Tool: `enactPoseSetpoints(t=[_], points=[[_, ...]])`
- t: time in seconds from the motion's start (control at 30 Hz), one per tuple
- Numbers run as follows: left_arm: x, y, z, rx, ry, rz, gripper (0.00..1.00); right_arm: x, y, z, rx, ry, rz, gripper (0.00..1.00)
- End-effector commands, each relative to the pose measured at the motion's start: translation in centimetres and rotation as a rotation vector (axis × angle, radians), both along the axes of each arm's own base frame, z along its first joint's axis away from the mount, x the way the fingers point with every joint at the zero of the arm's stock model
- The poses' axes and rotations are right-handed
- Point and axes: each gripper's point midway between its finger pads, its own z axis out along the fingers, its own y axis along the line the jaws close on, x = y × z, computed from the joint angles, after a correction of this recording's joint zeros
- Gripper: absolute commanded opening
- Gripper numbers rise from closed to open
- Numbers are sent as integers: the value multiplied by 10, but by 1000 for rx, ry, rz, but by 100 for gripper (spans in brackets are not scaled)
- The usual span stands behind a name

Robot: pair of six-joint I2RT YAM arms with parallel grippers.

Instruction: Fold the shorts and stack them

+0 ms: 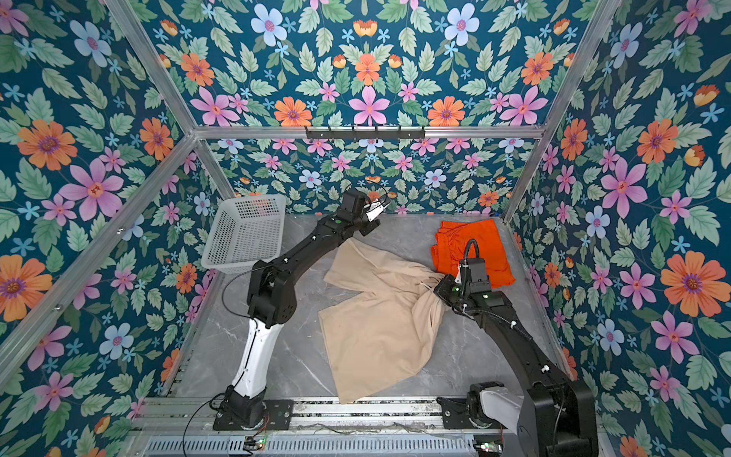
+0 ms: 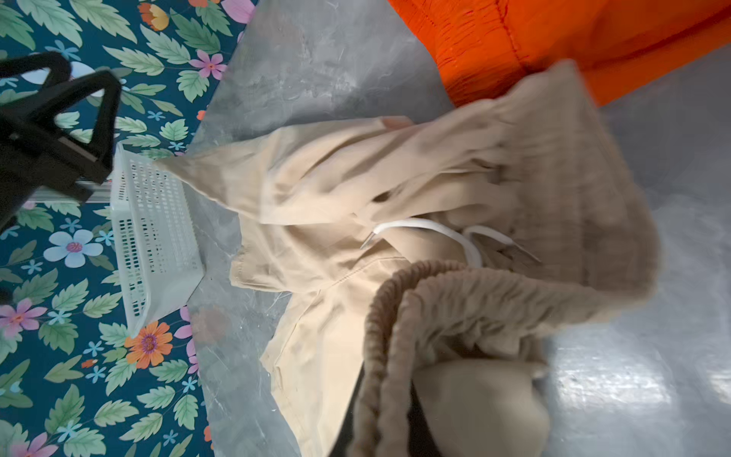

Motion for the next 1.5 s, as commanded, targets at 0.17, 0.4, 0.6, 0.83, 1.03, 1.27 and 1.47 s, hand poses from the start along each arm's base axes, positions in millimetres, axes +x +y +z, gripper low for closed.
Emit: enactPoseSetpoints(t=[0.17, 0.4, 0.6, 0.83, 1.03, 1.27, 1.47], points=[[-80, 58, -11, -204, 268, 137, 57, -9, 5, -12, 54, 30, -17, 0], [-116, 52, -65, -385, 515, 110, 56, -18, 29, -7, 47, -4, 88, 0], [-92, 63, -122, -417, 649, 300, 43, -22, 31, -3, 55, -20, 89, 0], [-100, 102, -180, -372, 792, 455, 34, -25, 35, 2, 62, -36, 112, 0], [-123, 154, -198, -334, 835, 580, 30, -23, 52, 11, 83, -64, 158, 0], [-156, 229, -190, -304, 810, 751, 29, -23, 86, 24, 90, -101, 229, 0], [-167, 262, -171, -267, 751, 833, 30, -38, 73, -8, 87, -12, 101, 0]])
